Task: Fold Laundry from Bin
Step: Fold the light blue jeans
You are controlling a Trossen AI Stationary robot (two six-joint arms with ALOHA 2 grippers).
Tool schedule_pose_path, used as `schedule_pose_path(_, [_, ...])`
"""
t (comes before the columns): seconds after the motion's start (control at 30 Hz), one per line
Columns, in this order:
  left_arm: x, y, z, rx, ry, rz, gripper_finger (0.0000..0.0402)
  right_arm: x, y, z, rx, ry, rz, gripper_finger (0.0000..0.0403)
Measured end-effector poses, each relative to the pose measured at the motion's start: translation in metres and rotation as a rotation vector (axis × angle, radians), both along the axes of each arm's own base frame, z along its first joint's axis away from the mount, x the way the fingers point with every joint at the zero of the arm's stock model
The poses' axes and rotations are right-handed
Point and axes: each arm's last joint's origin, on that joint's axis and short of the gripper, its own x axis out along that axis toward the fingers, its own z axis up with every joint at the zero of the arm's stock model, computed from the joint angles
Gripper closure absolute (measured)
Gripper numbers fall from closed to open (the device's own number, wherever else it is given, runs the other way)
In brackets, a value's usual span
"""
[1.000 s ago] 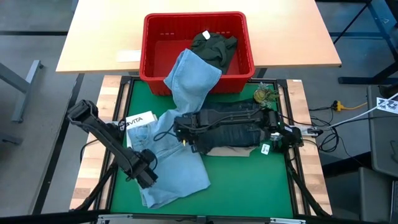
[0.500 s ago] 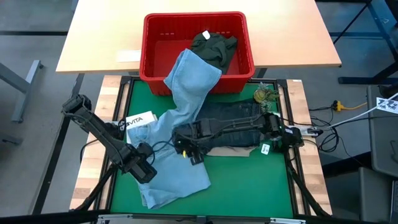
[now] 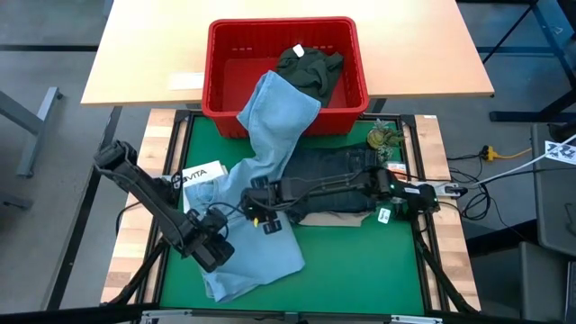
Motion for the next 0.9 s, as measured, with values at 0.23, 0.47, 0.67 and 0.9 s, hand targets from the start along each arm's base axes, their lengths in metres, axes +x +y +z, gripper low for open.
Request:
schedule_pose_path(0.23, [0.006,-0.004,-0.021,0.077,0.091,0.004,0.0272,-0.002,-0.013,-0.005,-0.019,0.017,-0.037,0.0224])
schedule_pose_path(0.47, [0.005,-0.006,-0.04,0.133,0.245,0.029,0.0272,-0.004,-0.009,-0.002,0.002,0.032,0.007,0.0224])
schedule_pose_path(0.67, [0.001,-0.004,-0.027,0.102,0.198,0.03,0.0272,-0.014,0.005,0.025,0.03,0.033,0.041,0.0224])
schedule_pose_path(0.9, [0.001,-0.009,0.014,-0.021,0.037,-0.001,0.0272,-0.019,0.048,0.034,0.058,0.08,0.093,0.0224])
